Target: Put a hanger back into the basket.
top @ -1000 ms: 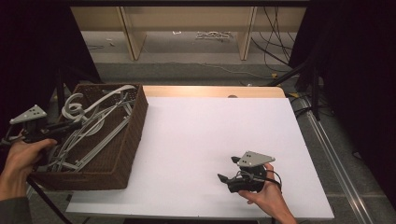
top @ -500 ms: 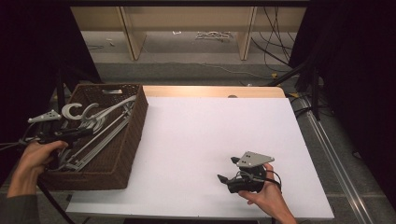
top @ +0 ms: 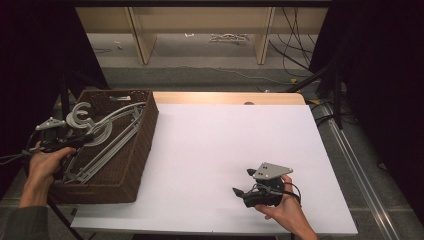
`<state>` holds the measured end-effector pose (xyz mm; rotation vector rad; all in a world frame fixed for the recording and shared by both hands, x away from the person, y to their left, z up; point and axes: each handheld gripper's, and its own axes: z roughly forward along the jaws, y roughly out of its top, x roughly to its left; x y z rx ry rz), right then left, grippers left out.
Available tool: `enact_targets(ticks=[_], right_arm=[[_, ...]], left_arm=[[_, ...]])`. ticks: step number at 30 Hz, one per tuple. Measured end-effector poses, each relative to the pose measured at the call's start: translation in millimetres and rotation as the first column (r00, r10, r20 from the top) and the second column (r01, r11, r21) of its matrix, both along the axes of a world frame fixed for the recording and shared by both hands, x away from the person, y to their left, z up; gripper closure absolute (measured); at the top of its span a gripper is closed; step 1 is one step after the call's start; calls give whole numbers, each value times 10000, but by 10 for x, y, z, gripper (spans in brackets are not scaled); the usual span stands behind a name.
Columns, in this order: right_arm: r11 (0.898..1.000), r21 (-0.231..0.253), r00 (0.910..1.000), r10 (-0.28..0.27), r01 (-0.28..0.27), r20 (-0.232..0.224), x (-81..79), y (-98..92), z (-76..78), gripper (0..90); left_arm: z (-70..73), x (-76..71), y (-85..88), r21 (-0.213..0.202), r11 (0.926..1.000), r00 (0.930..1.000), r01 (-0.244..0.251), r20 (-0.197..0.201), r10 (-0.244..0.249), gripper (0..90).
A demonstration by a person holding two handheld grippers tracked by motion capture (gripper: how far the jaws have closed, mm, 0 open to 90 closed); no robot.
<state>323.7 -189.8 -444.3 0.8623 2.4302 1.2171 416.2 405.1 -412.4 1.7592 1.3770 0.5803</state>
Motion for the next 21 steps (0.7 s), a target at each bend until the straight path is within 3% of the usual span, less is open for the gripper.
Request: enact_targets(ticks=[5, 11, 12, 15, 18, 19, 21], right_arm=[[9999, -62, 9999, 99, -99, 67, 11, 1, -9, 230], [9999, -73, 9999, 92, -92, 83, 8, 2, -10, 230], [9999, -65, 9999, 88, -87, 90, 9, 3, -8, 230], [9999, -64, 9999, 94, -93, 92, 8, 3, -9, 229], [9999, -78, 9999, 102, -101, 77, 10, 3, -6, 229], [9999, -66, 9999, 104, -104, 76, 10, 4, -4, 229], [9999, -103, 9999, 117, -116, 66, 9, 4, -11, 230]], left_arm=[[-6, 8, 6, 97, 9996, 9996, -283, -32, 283, 739], [-12, 17, -4, 886, 9935, 9975, -710, 59, 707, 737], [-4, 16, -2, 1242, 9896, 9973, -732, 33, 733, 736], [-8, 22, -18, 1712, 9812, 9960, -891, 74, 892, 726], [-10, 19, -12, 1751, 9815, 9970, -777, 100, 772, 728], [-6, 20, -13, 1914, 9782, 9967, -807, 88, 805, 729], [-14, 26, -34, 2604, 9601, 9942, -1022, -47, 1071, 725]])
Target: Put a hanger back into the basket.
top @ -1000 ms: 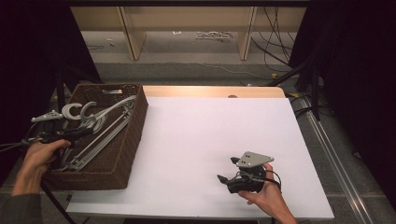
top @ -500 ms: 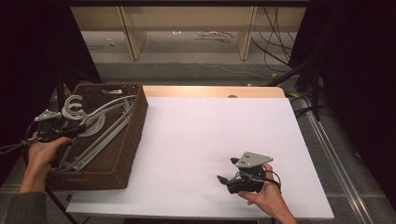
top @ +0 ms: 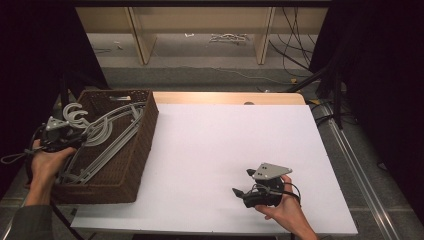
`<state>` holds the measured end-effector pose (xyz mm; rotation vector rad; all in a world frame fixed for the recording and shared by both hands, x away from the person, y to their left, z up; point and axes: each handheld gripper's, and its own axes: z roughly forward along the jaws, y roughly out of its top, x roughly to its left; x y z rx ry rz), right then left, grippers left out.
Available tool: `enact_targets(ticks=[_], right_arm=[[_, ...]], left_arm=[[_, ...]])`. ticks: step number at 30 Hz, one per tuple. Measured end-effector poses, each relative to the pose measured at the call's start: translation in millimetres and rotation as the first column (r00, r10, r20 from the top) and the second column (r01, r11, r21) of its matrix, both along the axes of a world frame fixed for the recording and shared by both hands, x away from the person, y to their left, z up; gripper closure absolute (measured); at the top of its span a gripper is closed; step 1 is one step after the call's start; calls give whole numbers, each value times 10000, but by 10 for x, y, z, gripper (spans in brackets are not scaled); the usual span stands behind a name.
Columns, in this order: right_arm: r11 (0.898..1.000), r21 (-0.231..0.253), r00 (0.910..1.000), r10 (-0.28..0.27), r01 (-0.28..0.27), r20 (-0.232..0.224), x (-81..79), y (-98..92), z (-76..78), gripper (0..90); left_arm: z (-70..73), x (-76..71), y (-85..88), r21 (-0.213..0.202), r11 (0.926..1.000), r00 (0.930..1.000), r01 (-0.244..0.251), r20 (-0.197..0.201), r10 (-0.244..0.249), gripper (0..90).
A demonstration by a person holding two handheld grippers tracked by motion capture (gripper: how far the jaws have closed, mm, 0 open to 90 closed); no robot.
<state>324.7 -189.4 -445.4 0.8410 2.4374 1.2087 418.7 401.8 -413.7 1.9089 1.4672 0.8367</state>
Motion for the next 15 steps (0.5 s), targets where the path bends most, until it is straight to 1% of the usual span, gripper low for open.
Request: enact_targets(ticks=[1, 2, 3, 4, 6, 7, 8, 9, 10, 11, 12, 13, 14, 15], right_arm=[[10000, -19, 10000, 16, -16, 6, 0, 0, -1, 229], [10000, -12, 10000, 10, -10, -1, 1, 1, 0, 229], [10000, -1, 10000, -3, 3, 1, 2, 2, 1, 229], [10000, 0, 10000, 3, -3, -1, 1, 3, 0, 229], [10000, -22, 10000, 4, -4, 0, 0, 3, -6, 230], [10000, -27, 10000, 22, -22, -34, 2, 2, -4, 229], [10000, -17, 10000, 9, -9, -45, 4, 5, -3, 229], [10000, -14, 10000, 16, -17, -56, 4, 7, -3, 230], [10000, -21, 10000, 6, -6, -21, 2, 8, -8, 230], [10000, -39, 10000, 31, -31, 3, 2, 6, -9, 230], [10000, -32, 10000, 27, -27, 13, 1, 5, -6, 230], [10000, -15, 10000, 26, -26, -27, 3, 4, -1, 230], [10000, -1, 10000, 29, -29, -25, 5, 4, 0, 229], [10000, -8, 10000, 32, -32, -37, 5, 3, -1, 229]], left_arm=[[-21, 10, -10, 104, 9999, 9999, -96, 51, 96, 720], [-31, 14, -9, 113, 9999, 9999, -109, 43, 108, 718], [-33, 13, 5, 143, 9998, 9999, -125, -27, 125, 717], [-37, 15, 9, 25, 9998, 9998, -204, -3, 204, 713], [-39, 17, 8, 373, 9991, 9997, -198, -99, 202, 706], [-51, 21, 0, 758, 9970, 9992, -165, -348, 191, 687], [-66, 24, -5, 816, 9965, 9991, -191, -351, 221, 675], [-77, 28, -5, 686, 9975, 9994, -146, -308, 167, 667], [-68, 25, 2, 668, 9976, 9992, -156, -356, 180, 662], [-60, 21, 10, 545, 9983, 9994, -192, -288, 208, 659], [-46, 15, 18, 509, 9986, 9994, -176, -282, 191, 659], [-38, 11, 11, 420, 9988, 9996, -241, -150, 247, 656], [-28, 8, 10, 400, 9989, 9997, -237, -105, 241, 649], [-18, 8, 9, 443, 9987, 9996, -245, -141, 251, 640]])
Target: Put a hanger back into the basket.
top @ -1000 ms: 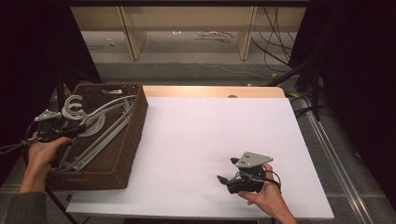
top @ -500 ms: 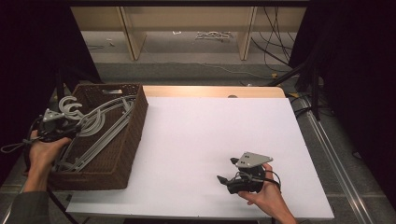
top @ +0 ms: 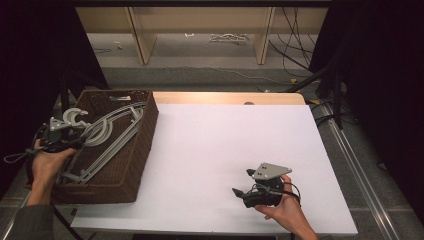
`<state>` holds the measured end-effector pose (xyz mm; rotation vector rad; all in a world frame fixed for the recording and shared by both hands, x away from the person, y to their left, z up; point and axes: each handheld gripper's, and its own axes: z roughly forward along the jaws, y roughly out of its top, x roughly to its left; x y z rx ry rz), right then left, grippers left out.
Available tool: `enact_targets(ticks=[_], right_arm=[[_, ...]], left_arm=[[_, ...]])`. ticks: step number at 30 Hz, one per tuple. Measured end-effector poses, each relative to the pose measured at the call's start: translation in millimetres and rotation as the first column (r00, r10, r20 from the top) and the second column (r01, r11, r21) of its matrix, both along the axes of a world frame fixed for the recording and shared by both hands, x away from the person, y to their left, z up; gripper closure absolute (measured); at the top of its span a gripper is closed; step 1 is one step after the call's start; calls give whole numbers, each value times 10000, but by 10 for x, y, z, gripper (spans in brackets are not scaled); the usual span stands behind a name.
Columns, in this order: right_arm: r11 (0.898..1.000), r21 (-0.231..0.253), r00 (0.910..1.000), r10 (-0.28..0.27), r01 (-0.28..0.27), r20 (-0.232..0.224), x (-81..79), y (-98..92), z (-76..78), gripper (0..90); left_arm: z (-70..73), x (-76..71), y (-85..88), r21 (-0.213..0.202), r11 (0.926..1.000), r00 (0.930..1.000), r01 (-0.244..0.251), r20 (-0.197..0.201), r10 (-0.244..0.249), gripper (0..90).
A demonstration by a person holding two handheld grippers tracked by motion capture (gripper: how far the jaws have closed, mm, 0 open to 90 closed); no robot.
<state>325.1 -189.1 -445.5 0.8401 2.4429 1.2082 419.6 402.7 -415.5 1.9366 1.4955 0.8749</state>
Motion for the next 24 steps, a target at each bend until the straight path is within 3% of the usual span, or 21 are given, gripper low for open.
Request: enact_targets(ticks=[9, 12, 17, 21, 24], right_arm=[[10000, 8, 10000, -9, 9, 28, 1, -4, 5, 229], [10000, -9, 10000, 7, -7, 22, -2, -3, 2, 229], [10000, 25, 10000, -42, 42, 58, -3, -5, 5, 227], [9999, 84, 9998, -95, 94, 148, -2, -4, 13, 224], [9999, 91, 9997, -145, 143, 178, -1, -6, 15, 220]], left_arm=[[57, -11, -7, -362, 9991, 9994, -223, 248, 232, 520], [96, -15, -39, -700, 9970, 9982, -317, 494, 352, 481], [179, -35, -110, -851, 9962, 9971, -181, 715, 242, 443], [245, -50, -162, -1338, 9910, 9947, 92, 1028, 46, 406], [290, -61, -208, -1790, 9830, 9925, 406, 1206, -191, 377]])
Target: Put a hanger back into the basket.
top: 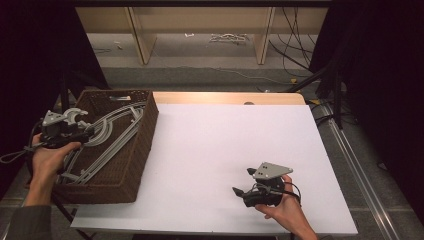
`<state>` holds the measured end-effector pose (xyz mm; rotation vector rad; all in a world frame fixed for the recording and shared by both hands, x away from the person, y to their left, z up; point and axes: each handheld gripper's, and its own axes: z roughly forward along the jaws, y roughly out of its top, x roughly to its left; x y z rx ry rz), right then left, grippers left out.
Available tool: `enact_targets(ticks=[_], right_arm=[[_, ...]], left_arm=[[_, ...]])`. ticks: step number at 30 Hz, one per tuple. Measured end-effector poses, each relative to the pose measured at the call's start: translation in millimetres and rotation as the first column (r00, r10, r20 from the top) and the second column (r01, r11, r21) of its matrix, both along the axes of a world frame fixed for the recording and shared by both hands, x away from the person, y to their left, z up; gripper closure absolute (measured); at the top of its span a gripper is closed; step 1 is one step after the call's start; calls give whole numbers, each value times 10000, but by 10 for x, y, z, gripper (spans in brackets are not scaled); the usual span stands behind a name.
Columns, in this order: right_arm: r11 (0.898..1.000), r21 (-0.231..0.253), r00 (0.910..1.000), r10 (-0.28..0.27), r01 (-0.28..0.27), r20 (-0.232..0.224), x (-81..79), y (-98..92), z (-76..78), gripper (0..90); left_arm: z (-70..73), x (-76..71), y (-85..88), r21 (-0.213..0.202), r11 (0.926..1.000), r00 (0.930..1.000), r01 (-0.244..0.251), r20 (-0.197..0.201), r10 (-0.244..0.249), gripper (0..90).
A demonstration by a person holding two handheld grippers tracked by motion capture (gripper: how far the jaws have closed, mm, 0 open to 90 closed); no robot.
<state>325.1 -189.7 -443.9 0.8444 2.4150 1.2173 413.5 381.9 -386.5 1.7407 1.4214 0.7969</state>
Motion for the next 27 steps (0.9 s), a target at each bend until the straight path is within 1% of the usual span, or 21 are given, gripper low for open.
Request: enact_targets(ticks=[3, 4, 7, 10, 15, 16, 17, 18, 19, 20, 22, 24, 27], right_arm=[[10000, 15, 10000, -9, 9, 17, -1, -2, 0, 216], [10000, 15, 10000, -11, 11, 35, 1, -3, 1, 213], [10000, 44, 10000, -46, 46, 43, 3, -1, 1, 205], [10000, 41, 10000, -65, 64, 73, 3, -1, 1, 200], [9999, 102, 9998, -86, 84, 186, 5, -6, 11, 197], [9998, 165, 9997, -133, 130, 208, 3, -6, 17, 197], [9995, 276, 9993, -185, 176, 322, 5, -11, 25, 197], [9994, 307, 9993, -191, 181, 308, 4, -13, 29, 197], [9993, 326, 9993, -209, 198, 323, 4, -16, 32, 197], [9992, 338, 9993, -206, 195, 307, 7, -20, 35, 196], [9991, 353, 9993, -235, 224, 305, 8, -20, 34, 196], [9992, 351, 9991, -223, 211, 350, 7, -16, 33, 197], [9990, 385, 9987, -242, 225, 456, 7, -15, 43, 196]], left_arm=[[48, -11, -42, -292, 9994, 9994, 188, 291, -180, 339], [78, -20, -67, -532, 9981, 9987, 302, 437, -279, 330], [144, -43, -119, -749, 9963, 9963, 417, 778, -358, 310], [216, -71, -187, -991, 9929, 9920, 655, 1143, -540, 297], [310, -113, -350, -1015, 9875, 9840, 1207, 1437, -1055, 248], [331, -125, -400, -1065, 9839, 9799, 1435, 1543, -1262, 245], [341, -131, -426, -1130, 9820, 9781, 1512, 1608, -1321, 244], [354, -138, -460, -1187, 9796, 9758, 1624, 1668, -1416, 239], [367, -144, -492, -1156, 9780, 9733, 1735, 1717, -1524, 229], [380, -152, -523, -1096, 9771, 9710, 1824, 1763, -1615, 226], [403, -169, -576, -1083, 9760, 9688, 1891, 1829, -1674, 213], [419, -185, -620, -1190, 9719, 9655, 2029, 1901, -1782, 194], [423, -215, -678, -1208, 9674, 9602, 2225, 1989, -1960, 191]])
